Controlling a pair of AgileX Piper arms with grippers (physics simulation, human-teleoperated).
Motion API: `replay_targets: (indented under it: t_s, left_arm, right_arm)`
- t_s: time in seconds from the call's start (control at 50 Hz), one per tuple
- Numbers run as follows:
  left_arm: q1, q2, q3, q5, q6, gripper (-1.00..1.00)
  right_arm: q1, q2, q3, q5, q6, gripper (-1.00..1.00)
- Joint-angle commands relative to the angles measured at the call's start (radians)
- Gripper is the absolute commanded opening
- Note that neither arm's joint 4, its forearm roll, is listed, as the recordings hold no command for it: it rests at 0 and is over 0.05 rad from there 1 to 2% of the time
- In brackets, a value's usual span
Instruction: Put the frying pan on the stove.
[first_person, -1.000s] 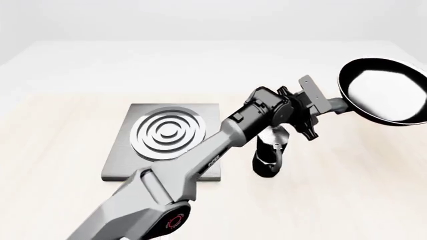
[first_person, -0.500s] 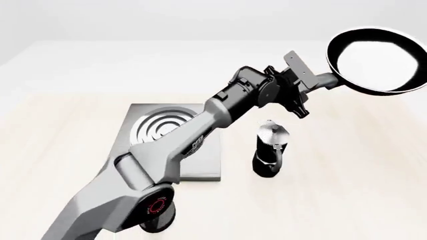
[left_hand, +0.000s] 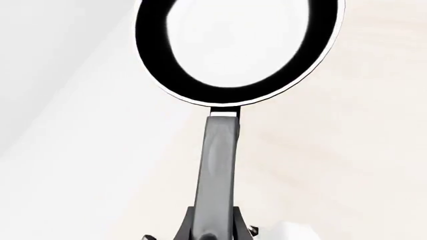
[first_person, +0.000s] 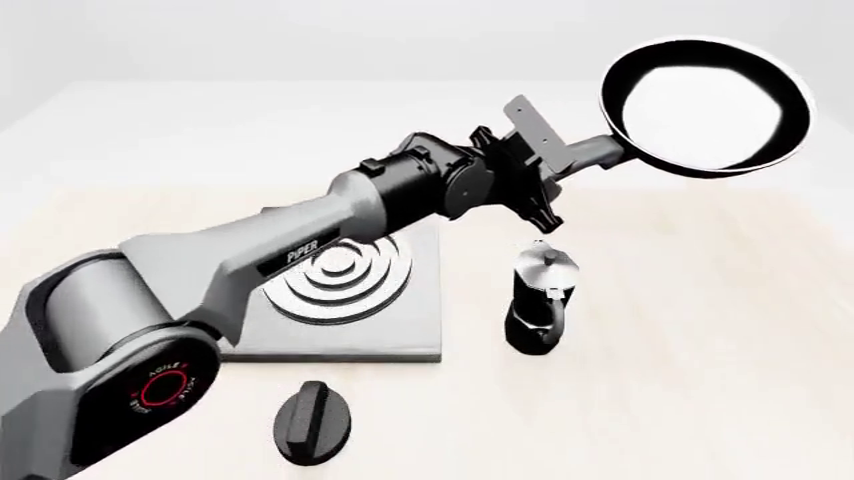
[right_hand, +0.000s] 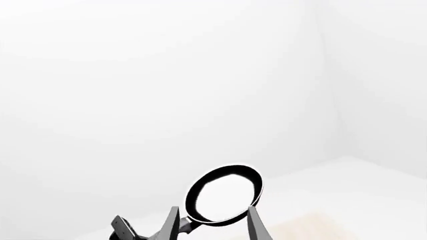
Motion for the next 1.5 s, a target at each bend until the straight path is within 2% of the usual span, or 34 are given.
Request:
replay_targets:
  t_s: [0.02,0.3,0.68,1.0,1.5]
  left_arm:
    - [0.037,-0.154,0.168,-0.094,0.025,-1.00]
    - [0.086,-0.267,0.295,-0.129,0.030,-1.00]
    - [0.153,-0.452,0.583,-0.223,0.013,-1.00]
    - [0.186,-0.585,0.785,-0.289,-0.008,-1.00]
    - [0.249,-0.813,1.037,-0.320,-0.038,-1.00]
  right_arm:
    - [0.000,0.000,0.003,-0.003,-0.002,1.00]
    - [-0.001,0.000,0.017,-0.015,-0.002,1.00]
    - [0.001,0.000,0.015,-0.012,-0.006,1.00]
    - [0.003,0.000,0.019,-0.015,-0.008,1.00]
    - [0.000,0.000,0.015,-0.012,-0.007,1.00]
